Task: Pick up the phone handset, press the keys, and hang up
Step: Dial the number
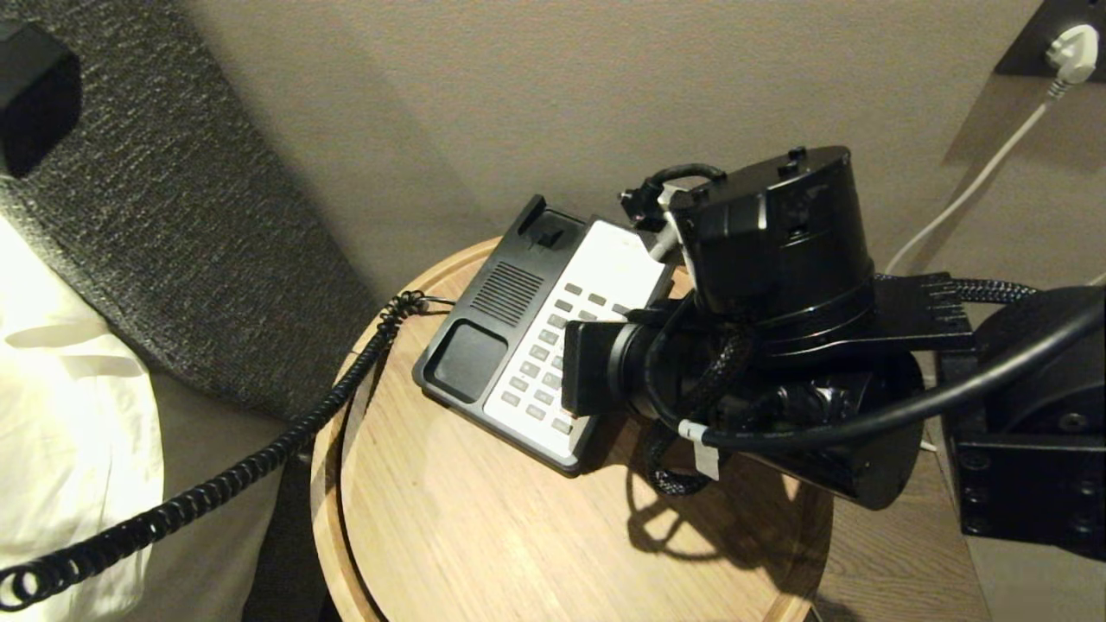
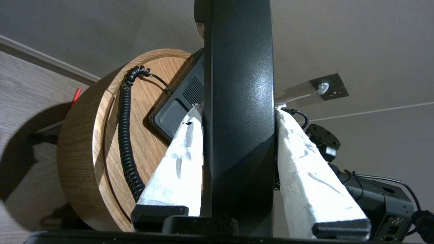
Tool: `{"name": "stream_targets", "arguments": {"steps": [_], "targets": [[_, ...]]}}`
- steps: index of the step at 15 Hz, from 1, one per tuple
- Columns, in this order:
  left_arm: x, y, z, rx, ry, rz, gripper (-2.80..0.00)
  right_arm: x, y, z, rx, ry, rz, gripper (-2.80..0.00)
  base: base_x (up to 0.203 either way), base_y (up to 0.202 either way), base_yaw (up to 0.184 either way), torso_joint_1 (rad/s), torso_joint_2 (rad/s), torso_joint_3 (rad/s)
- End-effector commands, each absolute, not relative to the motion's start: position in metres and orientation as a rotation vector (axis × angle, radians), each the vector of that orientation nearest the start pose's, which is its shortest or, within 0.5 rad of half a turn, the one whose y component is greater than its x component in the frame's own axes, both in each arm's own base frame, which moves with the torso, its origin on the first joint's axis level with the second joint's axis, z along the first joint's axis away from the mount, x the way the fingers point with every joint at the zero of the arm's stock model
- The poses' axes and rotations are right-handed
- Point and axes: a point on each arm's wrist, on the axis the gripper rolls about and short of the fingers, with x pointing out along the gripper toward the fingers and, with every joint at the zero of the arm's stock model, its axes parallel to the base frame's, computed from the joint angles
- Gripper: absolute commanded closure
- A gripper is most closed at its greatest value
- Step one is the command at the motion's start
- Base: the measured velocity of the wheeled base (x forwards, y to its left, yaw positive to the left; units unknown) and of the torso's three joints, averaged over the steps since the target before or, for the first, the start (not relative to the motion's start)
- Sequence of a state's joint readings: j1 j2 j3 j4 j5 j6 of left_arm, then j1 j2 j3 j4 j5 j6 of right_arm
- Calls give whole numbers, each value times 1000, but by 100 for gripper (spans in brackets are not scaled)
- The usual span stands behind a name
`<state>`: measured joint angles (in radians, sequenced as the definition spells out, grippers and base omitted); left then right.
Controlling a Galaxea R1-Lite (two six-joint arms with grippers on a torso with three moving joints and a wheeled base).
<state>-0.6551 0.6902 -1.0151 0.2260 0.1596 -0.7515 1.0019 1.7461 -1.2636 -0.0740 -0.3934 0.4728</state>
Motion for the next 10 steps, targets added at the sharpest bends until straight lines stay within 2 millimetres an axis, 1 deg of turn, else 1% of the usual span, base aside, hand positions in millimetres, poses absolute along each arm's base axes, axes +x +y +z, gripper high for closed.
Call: {"name": "stream_targets", "arguments": {"steps": [1, 3, 5, 8, 10], "targets": [[13, -5, 327, -777, 106, -503, 0, 185, 274, 248, 212, 432, 513, 0, 0, 0, 0, 0, 0, 0], [13, -5, 327, -776, 107, -503, 0, 182, 270, 253, 221, 424, 518, 0, 0, 0, 0, 0, 0, 0], [13, -5, 326, -775, 107, -502, 0, 179, 269, 253, 224, 430, 529, 0, 0, 0, 0, 0, 0, 0], [13, -5, 326, -774, 109, -503, 0, 171, 274, 250, 222, 450, 558, 0, 0, 0, 0, 0, 0, 0], [13, -5, 325, -773, 110, -503, 0, 170, 278, 246, 218, 464, 570, 0, 0, 0, 0, 0, 0, 0]]}}
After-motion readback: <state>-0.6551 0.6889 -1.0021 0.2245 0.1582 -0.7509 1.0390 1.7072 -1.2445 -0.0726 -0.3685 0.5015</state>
